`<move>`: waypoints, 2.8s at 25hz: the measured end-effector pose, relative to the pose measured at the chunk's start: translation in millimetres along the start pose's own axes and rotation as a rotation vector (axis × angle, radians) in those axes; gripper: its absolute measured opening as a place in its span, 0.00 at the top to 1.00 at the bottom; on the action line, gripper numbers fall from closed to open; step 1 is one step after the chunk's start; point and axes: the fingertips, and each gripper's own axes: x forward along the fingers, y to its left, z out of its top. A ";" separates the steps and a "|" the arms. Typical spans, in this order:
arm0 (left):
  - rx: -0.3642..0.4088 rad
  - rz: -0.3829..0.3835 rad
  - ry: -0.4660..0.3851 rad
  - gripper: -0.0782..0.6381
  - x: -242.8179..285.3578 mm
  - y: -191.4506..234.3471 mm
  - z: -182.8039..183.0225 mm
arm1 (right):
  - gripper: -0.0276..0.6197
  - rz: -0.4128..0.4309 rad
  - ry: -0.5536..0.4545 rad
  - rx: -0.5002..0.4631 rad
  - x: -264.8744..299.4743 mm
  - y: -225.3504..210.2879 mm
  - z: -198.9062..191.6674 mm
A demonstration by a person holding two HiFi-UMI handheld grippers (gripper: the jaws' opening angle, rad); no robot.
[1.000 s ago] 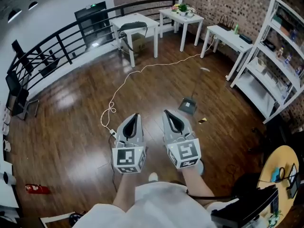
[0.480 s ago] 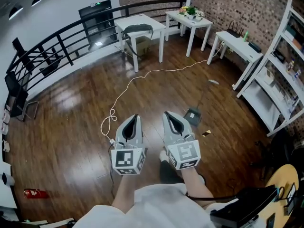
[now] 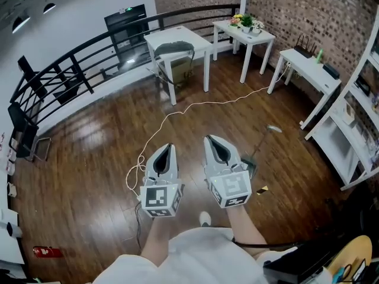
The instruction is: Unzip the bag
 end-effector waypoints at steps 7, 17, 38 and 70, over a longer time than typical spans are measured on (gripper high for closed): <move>-0.003 0.031 0.030 0.87 91.0 20.0 -17.1 | 0.98 0.016 0.033 0.040 72.5 -62.2 -26.9; -0.031 0.024 0.036 0.87 220.6 91.8 -48.2 | 0.98 0.082 0.029 0.033 211.3 -91.4 -58.8; -0.058 -0.077 0.047 0.87 572.7 284.3 -60.2 | 0.98 -0.023 0.055 -0.002 579.9 -223.4 -77.8; -0.067 -0.057 0.137 0.87 1021.0 416.4 -147.5 | 0.98 -0.006 0.120 0.040 984.0 -489.7 -167.9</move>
